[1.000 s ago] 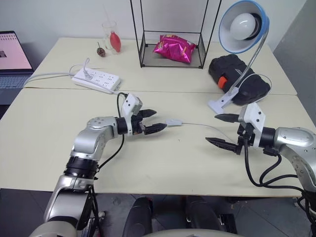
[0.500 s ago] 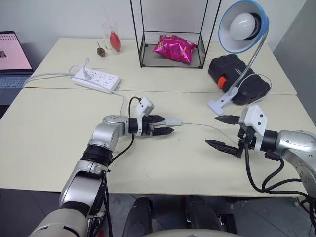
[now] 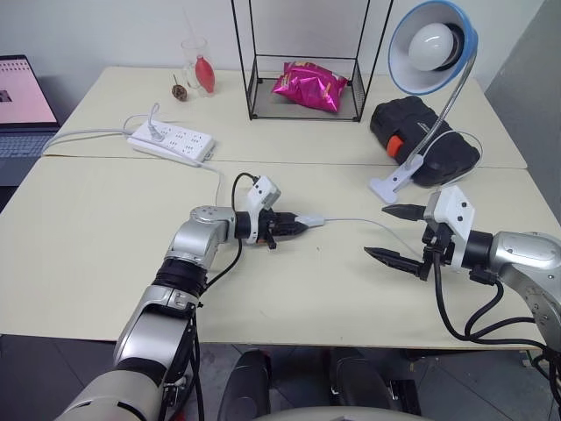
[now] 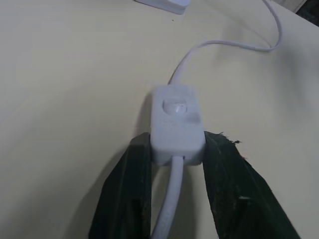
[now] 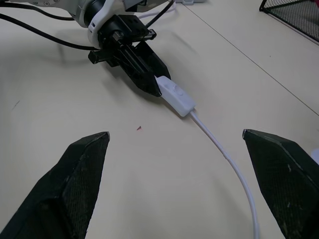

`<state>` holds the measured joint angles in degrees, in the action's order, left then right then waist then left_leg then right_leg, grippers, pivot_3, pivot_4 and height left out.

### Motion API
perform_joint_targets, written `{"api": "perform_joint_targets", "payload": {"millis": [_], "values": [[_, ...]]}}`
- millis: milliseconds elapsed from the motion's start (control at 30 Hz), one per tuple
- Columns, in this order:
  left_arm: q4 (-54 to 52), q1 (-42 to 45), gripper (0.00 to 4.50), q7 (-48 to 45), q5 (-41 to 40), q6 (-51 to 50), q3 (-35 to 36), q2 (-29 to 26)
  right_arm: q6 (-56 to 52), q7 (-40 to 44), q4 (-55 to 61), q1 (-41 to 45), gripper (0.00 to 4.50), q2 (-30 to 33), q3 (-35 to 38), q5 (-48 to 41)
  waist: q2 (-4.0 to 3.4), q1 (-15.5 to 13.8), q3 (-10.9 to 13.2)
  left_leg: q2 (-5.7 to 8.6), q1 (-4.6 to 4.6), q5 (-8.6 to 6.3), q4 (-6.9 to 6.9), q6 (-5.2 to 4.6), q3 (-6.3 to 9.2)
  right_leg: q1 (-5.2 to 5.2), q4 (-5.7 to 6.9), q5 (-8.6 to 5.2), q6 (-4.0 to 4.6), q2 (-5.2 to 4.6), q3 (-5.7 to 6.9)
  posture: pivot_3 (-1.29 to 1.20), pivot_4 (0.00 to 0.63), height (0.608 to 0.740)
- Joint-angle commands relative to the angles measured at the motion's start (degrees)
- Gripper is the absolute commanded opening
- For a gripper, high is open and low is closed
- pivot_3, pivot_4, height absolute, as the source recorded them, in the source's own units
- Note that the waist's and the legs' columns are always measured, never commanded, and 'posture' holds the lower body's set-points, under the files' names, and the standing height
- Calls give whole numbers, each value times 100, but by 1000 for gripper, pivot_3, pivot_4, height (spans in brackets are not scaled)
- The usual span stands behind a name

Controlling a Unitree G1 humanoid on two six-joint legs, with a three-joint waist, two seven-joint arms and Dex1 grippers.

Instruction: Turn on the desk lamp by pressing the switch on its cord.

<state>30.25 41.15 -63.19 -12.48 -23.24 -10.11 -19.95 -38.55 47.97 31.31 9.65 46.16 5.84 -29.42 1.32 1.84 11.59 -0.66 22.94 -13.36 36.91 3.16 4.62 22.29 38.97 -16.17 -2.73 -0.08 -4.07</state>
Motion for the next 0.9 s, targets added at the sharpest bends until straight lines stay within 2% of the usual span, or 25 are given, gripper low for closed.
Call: {"api": "perform_joint_targets", "payload": {"millis": [33, 167, 333, 467, 533, 667, 900], "values": [[-277, -101, 1086, -16, 63, 296, 22, -68, -590, -382, 328, 94, 4500, -286, 383, -771, 0, 1, 0, -1, 0, 0, -1, 0, 1, 0, 0, 2, 3, 0, 0, 0, 150, 740], [-691, -247, 1086, 133, 15, 490, 165, -126, -1621, -1264, 645, -16, 4500, -900, 708, -2020, 0, -1, 0, -3, 1, 0, -2, 0, 3, 0, 1, 9, 15, 1, 0, 0, 150, 740], [-1450, -449, 1086, 481, -51, 606, 281, -70, -2412, -2772, 893, -614, 4500, -1798, 745, -3037, 2, -15, -2, -4, 4, 0, -3, 0, 9, 0, 0, 13, 23, -1, 3, 0, 150, 740], [-1965, -535, 1086, 742, -196, 442, 382, 43, -2408, -3902, 713, -648, 4500, -2681, 702, -3517, 3, -8, -3, -1, 4, 0, 0, 0, 2, 1, 1, 4, 5, -3, -4, 0, 150, 740], [-2236, -556, 1086, 862, -260, 345, 400, 93, -2315, -4723, 426, -385, 4500, -3311, 656, -3918, 4, 7, -3, -3, 1, 0, 2, 0, 2, -1, 1, 3, -5, -1, -3, 0, 150, 740], [-2555, -588, 1086, 1006, -310, 189, 370, 141, -2101, -5780, -47, 100, 4500, -4147, 538, -4522, 1, 32, -4, -9, -4, 1, 0, -2, 3, 1, 4, 8, -3, 7, -5, 0, 150, 740], [-2717, -662, 1086, 1109, -351, 80, 305, 145, -1458, -6791, -722, 600, 4500, -4823, 600, -4951, 0, 50, -4, -9, 3, 1, -6, -2, 2, 4, -1, 11, 6, 11, -5, 0, 150, 740]]}}
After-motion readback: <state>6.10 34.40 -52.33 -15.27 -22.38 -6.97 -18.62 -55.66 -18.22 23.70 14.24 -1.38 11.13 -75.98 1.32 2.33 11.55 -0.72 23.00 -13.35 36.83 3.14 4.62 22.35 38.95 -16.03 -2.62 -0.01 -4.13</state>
